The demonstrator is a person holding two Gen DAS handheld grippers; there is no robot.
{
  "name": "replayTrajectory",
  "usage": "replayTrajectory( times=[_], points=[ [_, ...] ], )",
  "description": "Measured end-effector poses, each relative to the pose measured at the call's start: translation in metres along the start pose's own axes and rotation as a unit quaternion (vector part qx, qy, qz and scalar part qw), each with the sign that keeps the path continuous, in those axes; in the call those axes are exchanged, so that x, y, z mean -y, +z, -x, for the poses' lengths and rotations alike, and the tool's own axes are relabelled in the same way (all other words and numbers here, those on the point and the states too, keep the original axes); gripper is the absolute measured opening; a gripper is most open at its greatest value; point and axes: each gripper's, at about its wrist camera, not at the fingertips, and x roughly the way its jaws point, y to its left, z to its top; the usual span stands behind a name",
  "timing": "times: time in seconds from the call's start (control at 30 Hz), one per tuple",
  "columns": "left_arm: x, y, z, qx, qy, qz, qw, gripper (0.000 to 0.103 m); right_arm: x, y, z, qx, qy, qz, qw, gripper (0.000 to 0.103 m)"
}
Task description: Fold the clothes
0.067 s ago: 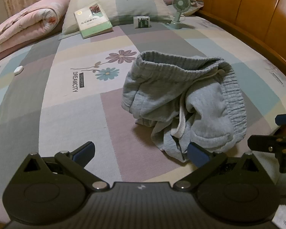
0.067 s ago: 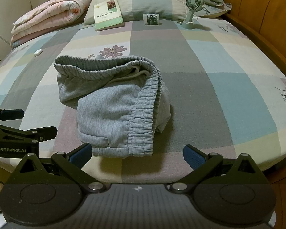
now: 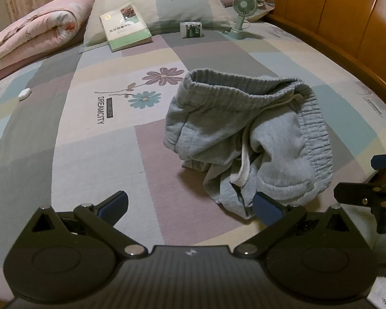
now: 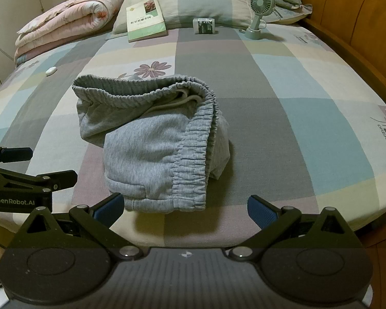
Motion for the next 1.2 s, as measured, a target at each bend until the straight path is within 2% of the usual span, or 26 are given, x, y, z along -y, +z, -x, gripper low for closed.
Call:
replayTrajectory(
  times=[1.2],
  points=[
    [0.0021,-0.0012,-0.0025,0.003,-0.015,0.003,0.9999,0.102,0.0005,-0.0013,-0.0013,0.003,0.003,-0.005,1.000,0.103]
  ],
)
